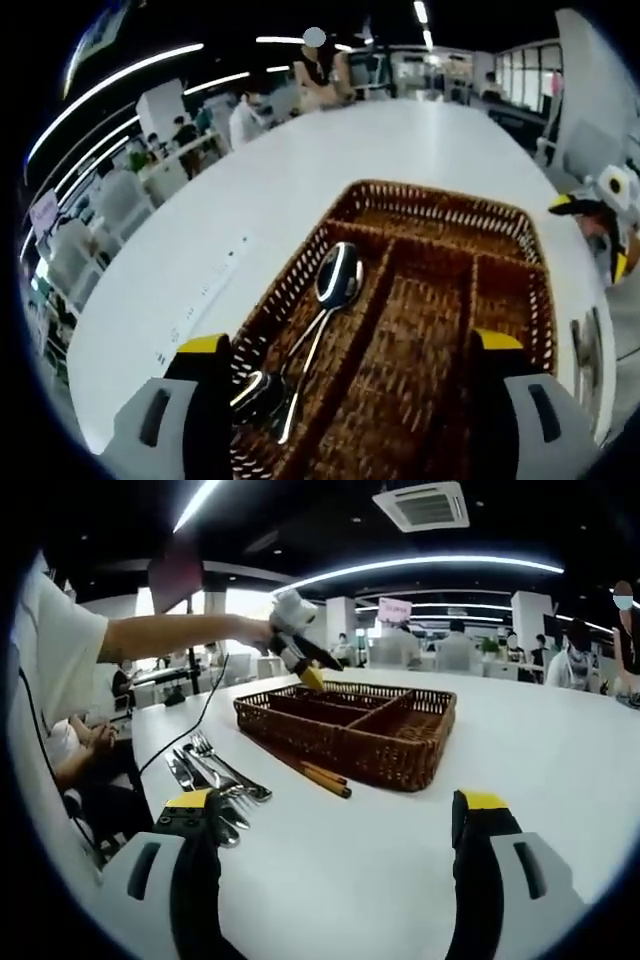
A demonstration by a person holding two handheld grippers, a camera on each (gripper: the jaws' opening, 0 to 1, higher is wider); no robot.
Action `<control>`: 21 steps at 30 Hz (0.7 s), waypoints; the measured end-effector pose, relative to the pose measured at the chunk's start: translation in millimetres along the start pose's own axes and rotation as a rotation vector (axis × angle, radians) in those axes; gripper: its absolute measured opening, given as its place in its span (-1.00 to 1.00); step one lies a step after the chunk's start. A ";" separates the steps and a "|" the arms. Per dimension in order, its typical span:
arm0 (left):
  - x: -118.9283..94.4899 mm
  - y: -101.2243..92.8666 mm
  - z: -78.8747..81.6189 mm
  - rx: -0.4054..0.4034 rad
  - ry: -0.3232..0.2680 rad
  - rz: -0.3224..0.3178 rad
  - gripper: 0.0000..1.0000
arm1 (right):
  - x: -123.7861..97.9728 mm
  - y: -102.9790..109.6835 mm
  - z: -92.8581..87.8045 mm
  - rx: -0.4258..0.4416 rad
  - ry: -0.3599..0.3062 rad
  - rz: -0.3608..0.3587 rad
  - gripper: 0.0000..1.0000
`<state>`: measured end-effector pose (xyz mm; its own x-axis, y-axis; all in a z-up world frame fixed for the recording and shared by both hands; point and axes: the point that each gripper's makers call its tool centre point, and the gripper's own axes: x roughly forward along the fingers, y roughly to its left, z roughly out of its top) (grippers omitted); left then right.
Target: Arrange the knives, forks, and spoons in their matching storage slots by inserting each utensil handle-first until every utensil is classified and aligned in the correct compartment
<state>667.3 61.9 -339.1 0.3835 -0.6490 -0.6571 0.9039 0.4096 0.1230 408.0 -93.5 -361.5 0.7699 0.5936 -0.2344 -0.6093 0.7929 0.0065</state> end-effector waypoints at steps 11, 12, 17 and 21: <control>-13.2 -19.4 0.3 -0.027 -0.037 0.037 0.99 | -2.8 10.5 4.6 -0.009 -0.010 0.020 1.00; -15.0 -22.0 -0.4 -0.023 -0.037 0.043 0.99 | -4.1 11.8 5.2 -0.009 -0.012 0.022 1.00; -22.2 -31.4 -1.0 -0.031 -0.048 0.040 0.99 | -7.5 14.7 5.4 -0.010 -0.014 0.026 1.00; -27.0 -36.0 -2.3 -0.038 -0.057 0.041 0.99 | -9.2 18.2 6.1 -0.013 -0.016 0.030 1.00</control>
<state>623.9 66.2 -327.5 0.4310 -0.6660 -0.6088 0.8800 0.4596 0.1202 391.0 -83.6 -353.2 0.7539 0.6195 -0.2188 -0.6348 0.7727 0.0009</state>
